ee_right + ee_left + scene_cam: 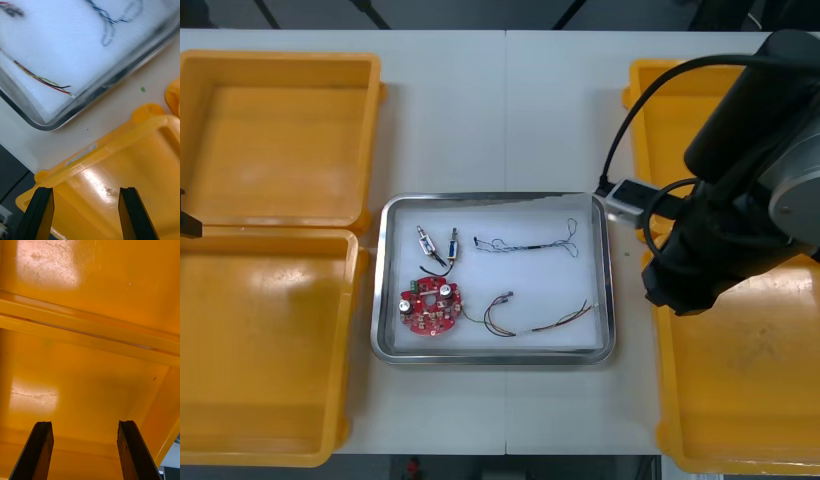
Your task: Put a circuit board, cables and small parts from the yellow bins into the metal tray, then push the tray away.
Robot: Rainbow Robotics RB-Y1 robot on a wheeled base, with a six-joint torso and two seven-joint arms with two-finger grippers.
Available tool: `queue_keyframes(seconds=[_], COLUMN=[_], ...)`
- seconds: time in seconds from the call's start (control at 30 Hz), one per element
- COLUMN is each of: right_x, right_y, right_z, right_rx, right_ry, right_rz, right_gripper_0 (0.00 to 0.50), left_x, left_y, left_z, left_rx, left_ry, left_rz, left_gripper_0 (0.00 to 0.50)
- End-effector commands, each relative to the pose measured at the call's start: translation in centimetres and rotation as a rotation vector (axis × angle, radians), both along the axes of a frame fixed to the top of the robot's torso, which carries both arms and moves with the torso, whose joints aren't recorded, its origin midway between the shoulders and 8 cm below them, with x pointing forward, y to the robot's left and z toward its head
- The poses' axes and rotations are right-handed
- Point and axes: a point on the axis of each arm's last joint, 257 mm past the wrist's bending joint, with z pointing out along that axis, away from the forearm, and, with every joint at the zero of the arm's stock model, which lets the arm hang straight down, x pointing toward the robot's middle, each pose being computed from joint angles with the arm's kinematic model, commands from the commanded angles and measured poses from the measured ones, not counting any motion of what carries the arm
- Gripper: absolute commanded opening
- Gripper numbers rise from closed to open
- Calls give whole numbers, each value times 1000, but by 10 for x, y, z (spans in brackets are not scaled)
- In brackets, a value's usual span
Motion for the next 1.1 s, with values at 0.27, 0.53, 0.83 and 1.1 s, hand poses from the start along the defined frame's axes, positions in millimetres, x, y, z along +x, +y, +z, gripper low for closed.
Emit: queue_keyframes(seconds=[0.27,0.53,0.83,1.1], right_x=[-8,-12,-22,-31], right_y=[90,139,177,195], right_z=[-18,-56,-98,-129], right_rx=[-105,-154,-159,-146], right_ry=[-58,-124,-160,-140], right_rz=[479,654,704,676], right_gripper_0=[500,500,500,500], left_x=[-8,-12,-14,-14], left_y=[18,20,19,19], left_z=[6,2,2,2], left_rx=[124,139,139,139], left_ry=[11,26,30,30], left_rz=[-92,-102,-105,-105], left_gripper_0=[500,500,500,500])
